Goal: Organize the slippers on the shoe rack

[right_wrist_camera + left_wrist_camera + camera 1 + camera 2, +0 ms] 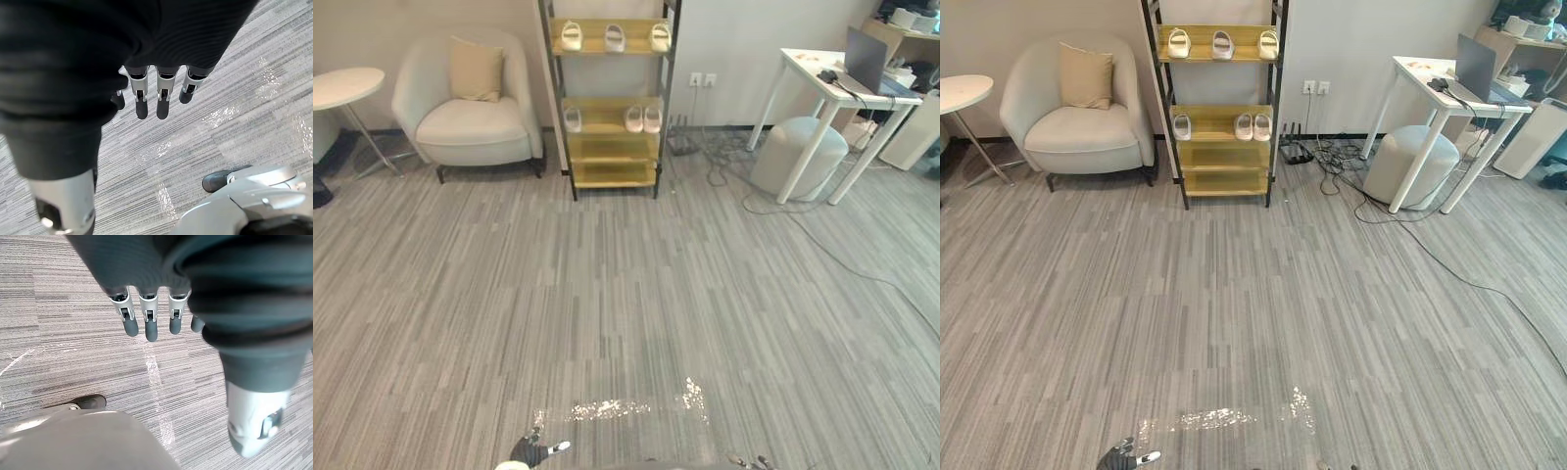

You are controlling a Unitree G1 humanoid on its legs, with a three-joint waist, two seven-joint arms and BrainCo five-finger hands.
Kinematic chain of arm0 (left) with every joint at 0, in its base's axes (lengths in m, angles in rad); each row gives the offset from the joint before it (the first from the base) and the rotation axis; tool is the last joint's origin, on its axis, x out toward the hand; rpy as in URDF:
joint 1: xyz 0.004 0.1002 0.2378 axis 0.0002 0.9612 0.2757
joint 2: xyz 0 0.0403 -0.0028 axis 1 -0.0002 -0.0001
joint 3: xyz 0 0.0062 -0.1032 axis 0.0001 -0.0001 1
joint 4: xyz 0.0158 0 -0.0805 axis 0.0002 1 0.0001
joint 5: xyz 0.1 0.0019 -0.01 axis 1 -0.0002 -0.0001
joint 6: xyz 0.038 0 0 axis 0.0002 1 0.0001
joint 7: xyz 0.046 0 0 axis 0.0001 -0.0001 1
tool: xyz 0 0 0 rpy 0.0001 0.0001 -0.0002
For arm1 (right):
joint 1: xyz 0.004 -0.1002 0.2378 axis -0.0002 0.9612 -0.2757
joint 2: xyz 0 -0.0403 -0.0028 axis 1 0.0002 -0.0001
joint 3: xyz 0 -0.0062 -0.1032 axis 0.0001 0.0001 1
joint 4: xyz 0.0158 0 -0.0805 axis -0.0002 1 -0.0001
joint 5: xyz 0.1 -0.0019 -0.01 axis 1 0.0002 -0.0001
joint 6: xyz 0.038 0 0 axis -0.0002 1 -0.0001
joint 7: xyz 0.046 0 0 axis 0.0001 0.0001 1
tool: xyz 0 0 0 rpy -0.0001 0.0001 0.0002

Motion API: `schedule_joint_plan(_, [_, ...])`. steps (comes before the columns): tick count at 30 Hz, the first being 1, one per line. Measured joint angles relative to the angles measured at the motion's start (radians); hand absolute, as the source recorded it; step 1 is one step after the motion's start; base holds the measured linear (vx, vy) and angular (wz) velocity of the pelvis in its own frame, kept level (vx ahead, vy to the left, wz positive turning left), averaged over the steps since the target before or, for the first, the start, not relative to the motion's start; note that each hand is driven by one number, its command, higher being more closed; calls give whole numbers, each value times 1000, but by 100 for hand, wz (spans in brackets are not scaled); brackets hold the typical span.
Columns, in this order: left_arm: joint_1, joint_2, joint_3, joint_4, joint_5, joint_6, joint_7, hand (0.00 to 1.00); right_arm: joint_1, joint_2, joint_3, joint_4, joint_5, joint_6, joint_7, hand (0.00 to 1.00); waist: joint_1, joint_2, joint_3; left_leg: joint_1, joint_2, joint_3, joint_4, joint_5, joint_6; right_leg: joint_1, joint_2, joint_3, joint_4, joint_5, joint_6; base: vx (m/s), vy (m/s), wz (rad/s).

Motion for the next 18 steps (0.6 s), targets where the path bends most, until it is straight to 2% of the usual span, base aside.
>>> schedule_joint_plan(2, [0, 3, 0, 0, 0, 0, 0, 0, 1, 3, 0, -1, 0, -3, 0, 0, -1, -2, 2, -6, 7, 8, 2, -4, -6, -9, 6, 5, 6, -3, -3, 23, -24, -12])
schedule_joint_plan(4, [-11, 5, 0, 0, -3, 0, 1, 0, 1, 5, -1, -2, 1, -5, 0, 0, 0, -5, 8, -35, 20, 24, 55, -31, -35, -21, 13, 5, 31, -23, -8, 26, -45, -14])
schedule_joint_plan(6, [-13, 11, 0, 0, -10, 1, 0, 0, 4, 8, -1, -3, 1, -7, 0, 0, -3, -4, 16, -77, 39, 61, 167, -63, -70, -55, 16, 4, 103, -73, -29, 10, -58, -4])
schedule_joint_plan(8, [-21, 21, 18, -16, -22, 1, 1, 0, 11, 14, -1, -2, 2, -6, 0, 0, -1, -32, 38, -176, 51, 117, 434, -60, -77, -68, -3, 16, 191, -134, -45, -26, -98, -10])
schedule_joint_plan(9, [-9, 13, 34, -34, -30, 1, 2, 0, 18, 13, -1, -4, 3, -6, 0, 0, 2, -30, 45, -246, 77, 141, 604, -60, -61, -68, -8, 31, 238, -167, -50, 37, -137, -27])
schedule_joint_plan(10, [0, 5, 47, -42, -38, 0, 3, 0, 25, 9, -2, -12, 8, -6, -1, 0, 0, -19, 43, -283, 105, 160, 703, -75, -37, -62, -8, 37, 258, -186, -55, 95, -112, -32])
schedule_joint_plan(12, [14, -6, 75, -63, -42, -3, 18, 0, 30, 5, -3, -20, 36, -6, -2, 0, -3, -8, 42, -356, 165, 197, 818, -87, -20, -39, -15, 61, 273, -211, -56, 146, -86, -24])
schedule_joint_plan(14, [20, -9, 92, -73, -49, -7, 21, 0, 28, 5, -3, -19, 43, -5, -2, 0, -2, -8, 42, -401, 169, 193, 789, -95, -32, -28, -27, 77, 269, -215, -49, 209, -15, -19])
schedule_joint_plan(15, [19, -10, 91, -72, -49, -10, 21, 0, 23, 4, -3, -19, 44, -4, -2, 0, 0, -8, 42, -417, 155, 193, 739, -95, -33, -24, -39, 86, 267, -220, -45, 284, 70, -27])
schedule_joint_plan(17, [13, -10, 87, -68, -48, -14, 21, 0, -1, 3, -3, -18, 45, -4, -2, 0, 0, -9, 42, -435, 100, 190, 545, -84, -32, -8, -70, 106, 255, -231, -27, 324, 131, -34])
schedule_joint_plan(18, [10, -11, 85, -64, -48, -14, 21, 0, -18, 1, -3, -16, 45, -4, -2, 0, 1, -8, 42, -440, 75, 184, 443, -59, -33, 0, -84, 117, 241, -235, -19, 363, 162, -44])
